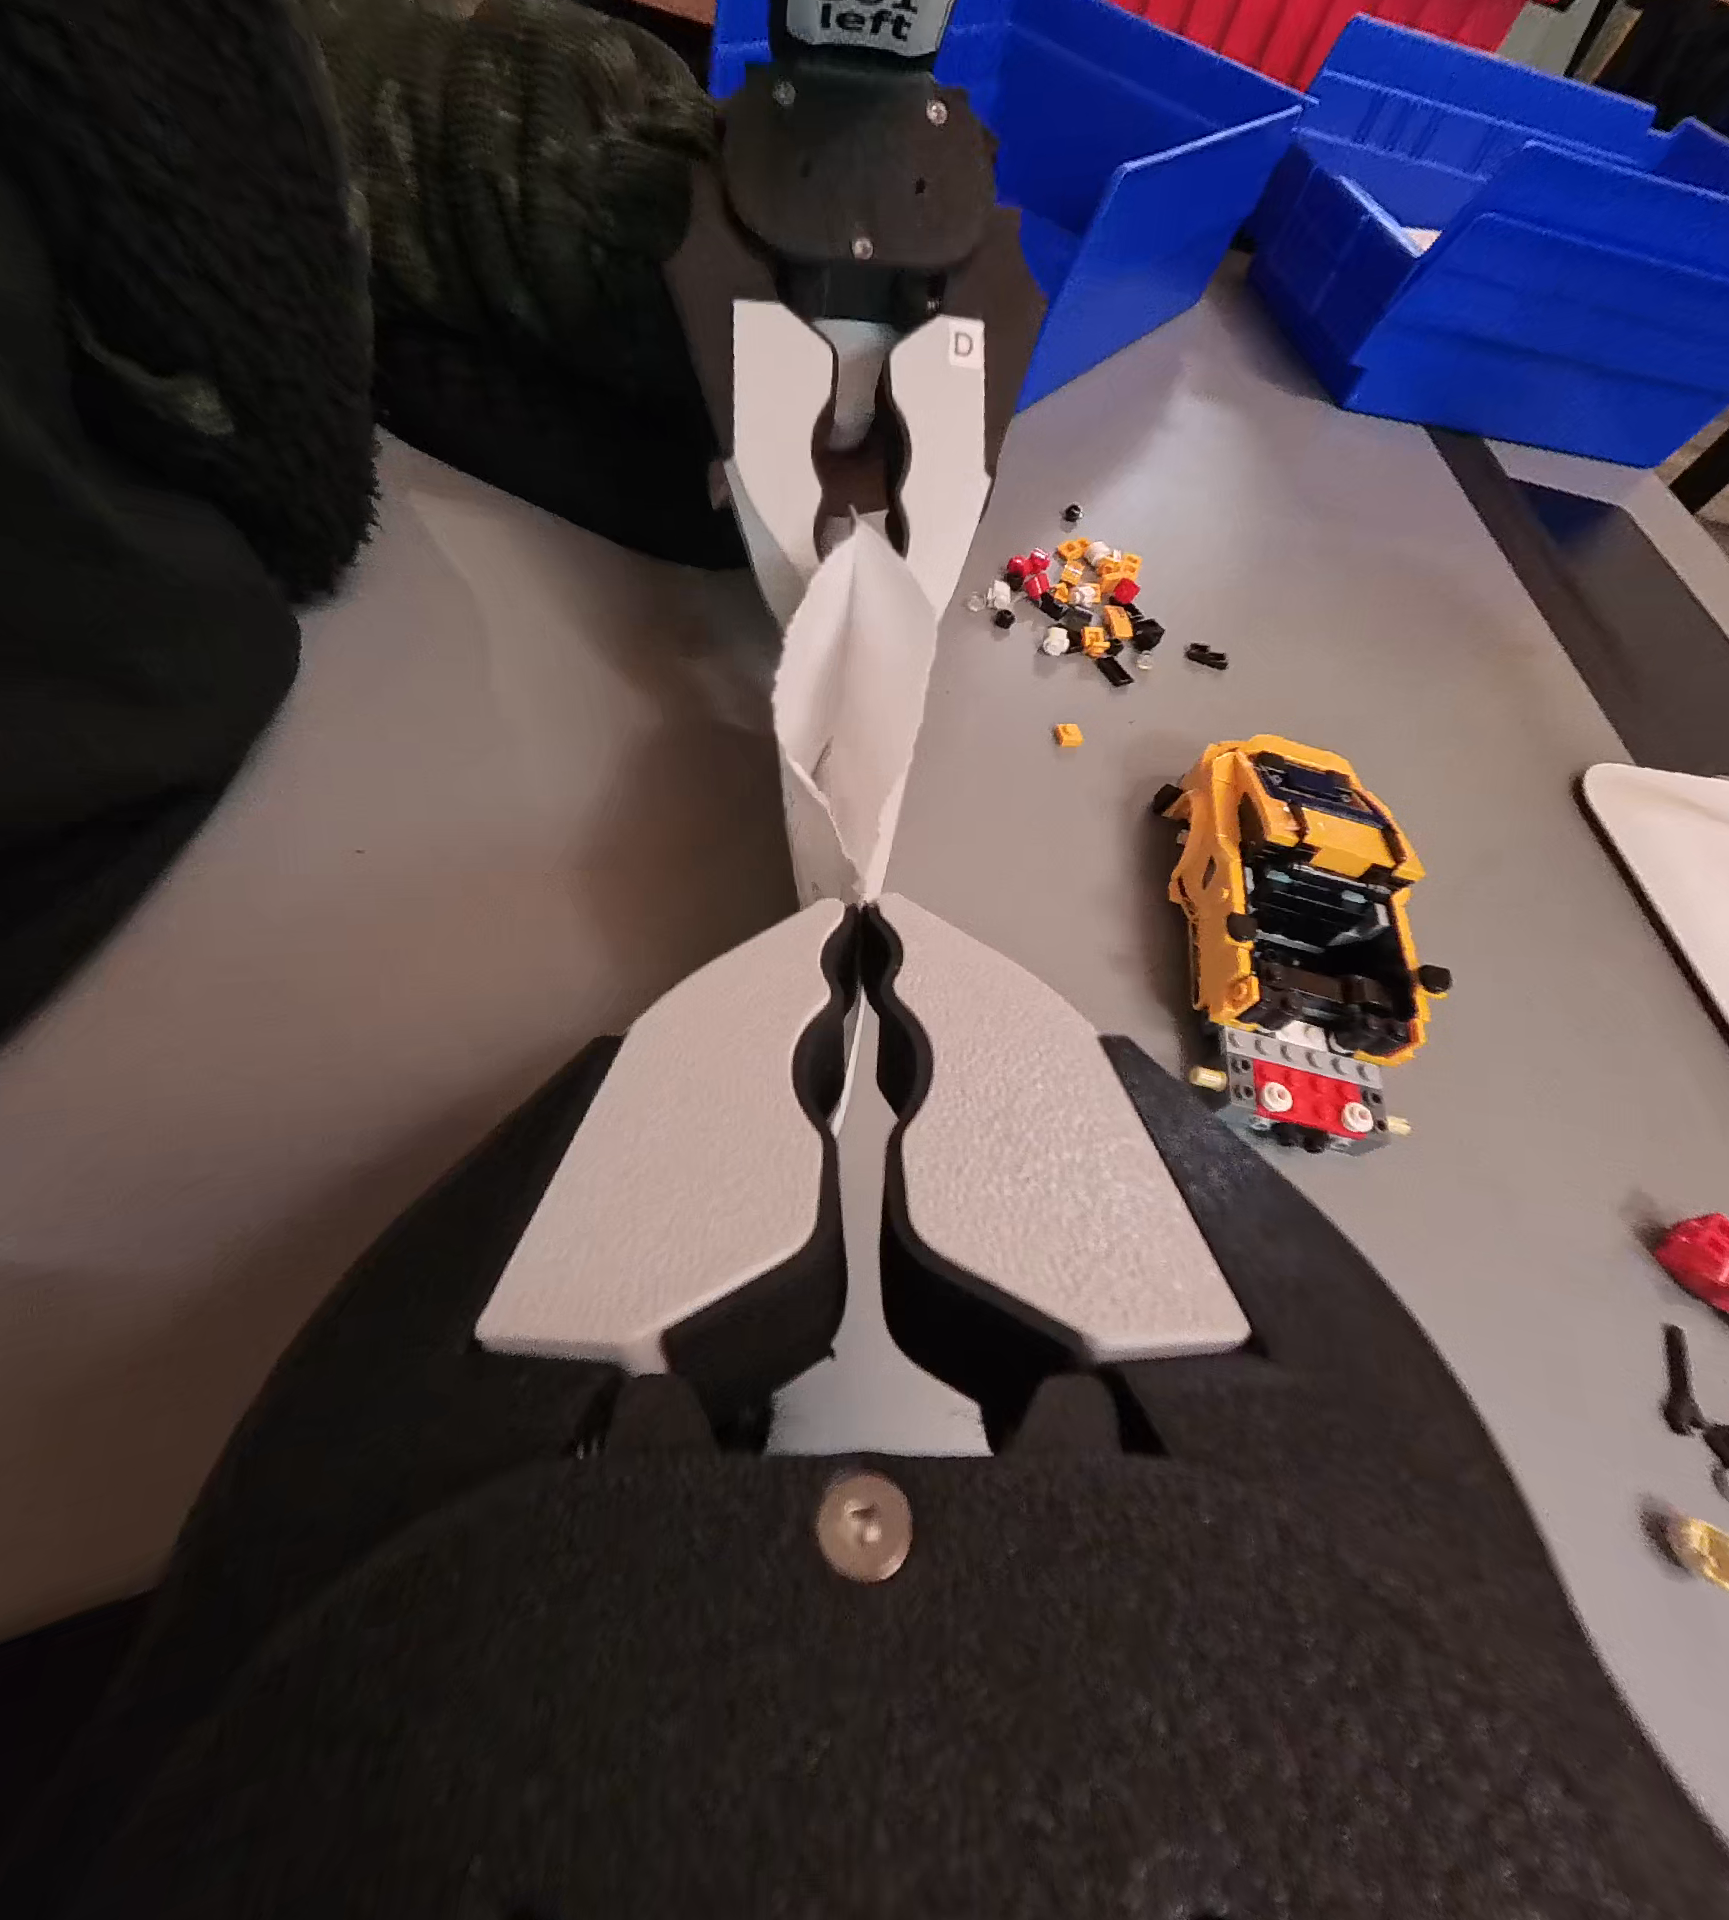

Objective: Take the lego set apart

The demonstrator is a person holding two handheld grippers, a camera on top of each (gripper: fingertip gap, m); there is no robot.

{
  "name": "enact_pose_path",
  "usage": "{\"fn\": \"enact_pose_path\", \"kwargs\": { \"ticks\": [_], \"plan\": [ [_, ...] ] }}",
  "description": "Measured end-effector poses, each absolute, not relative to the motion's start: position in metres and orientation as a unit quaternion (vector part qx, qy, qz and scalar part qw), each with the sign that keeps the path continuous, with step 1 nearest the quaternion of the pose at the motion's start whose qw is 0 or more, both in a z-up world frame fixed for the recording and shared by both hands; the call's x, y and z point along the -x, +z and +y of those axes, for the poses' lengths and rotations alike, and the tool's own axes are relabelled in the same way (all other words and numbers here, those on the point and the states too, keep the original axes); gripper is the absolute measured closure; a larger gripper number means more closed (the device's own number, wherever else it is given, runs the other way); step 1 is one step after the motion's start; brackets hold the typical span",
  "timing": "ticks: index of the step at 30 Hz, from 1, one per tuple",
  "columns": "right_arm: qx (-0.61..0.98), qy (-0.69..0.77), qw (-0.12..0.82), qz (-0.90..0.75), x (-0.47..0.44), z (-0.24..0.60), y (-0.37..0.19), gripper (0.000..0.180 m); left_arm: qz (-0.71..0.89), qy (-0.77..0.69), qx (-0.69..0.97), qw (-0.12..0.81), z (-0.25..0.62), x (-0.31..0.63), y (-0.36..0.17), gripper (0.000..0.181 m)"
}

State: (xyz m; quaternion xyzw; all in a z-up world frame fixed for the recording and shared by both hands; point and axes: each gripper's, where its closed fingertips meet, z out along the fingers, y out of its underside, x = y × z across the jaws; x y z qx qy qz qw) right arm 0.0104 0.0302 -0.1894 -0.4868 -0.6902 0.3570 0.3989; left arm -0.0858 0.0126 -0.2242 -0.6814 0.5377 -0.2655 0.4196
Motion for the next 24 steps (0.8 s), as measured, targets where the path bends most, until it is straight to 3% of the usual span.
{"fn": "enact_pose_path", "kwargs": {
  "ticks": [3, 9, 11, 15, 24],
  "plan": [
    [0.492, 0.354, 0.398, -0.688, -0.009, 0.031, -0.191, 0.18, 0.548, -0.256, 0.679, 0.416, 0.011, 0.083, -0.227, 0.18],
    [0.536, 0.371, 0.332, -0.681, -0.018, 0.036, -0.207, 0.155, 0.54, -0.252, 0.688, 0.414, 0.014, 0.086, -0.228, 0.181],
    [0.539, 0.373, 0.323, -0.683, -0.02, 0.037, -0.212, 0.157, 0.539, -0.253, 0.689, 0.412, 0.014, 0.086, -0.229, 0.181],
    [0.532, 0.35, 0.315, -0.704, -0.012, 0.036, -0.221, 0.18, 0.539, -0.258, 0.688, 0.411, 0.014, 0.082, -0.229, 0.181],
    [0.522, 0.383, 0.32, -0.692, 0.007, 0.035, -0.218, 0.18, 0.533, -0.268, 0.69, 0.41, 0.016, 0.077, -0.228, 0.181]
  ]
}}
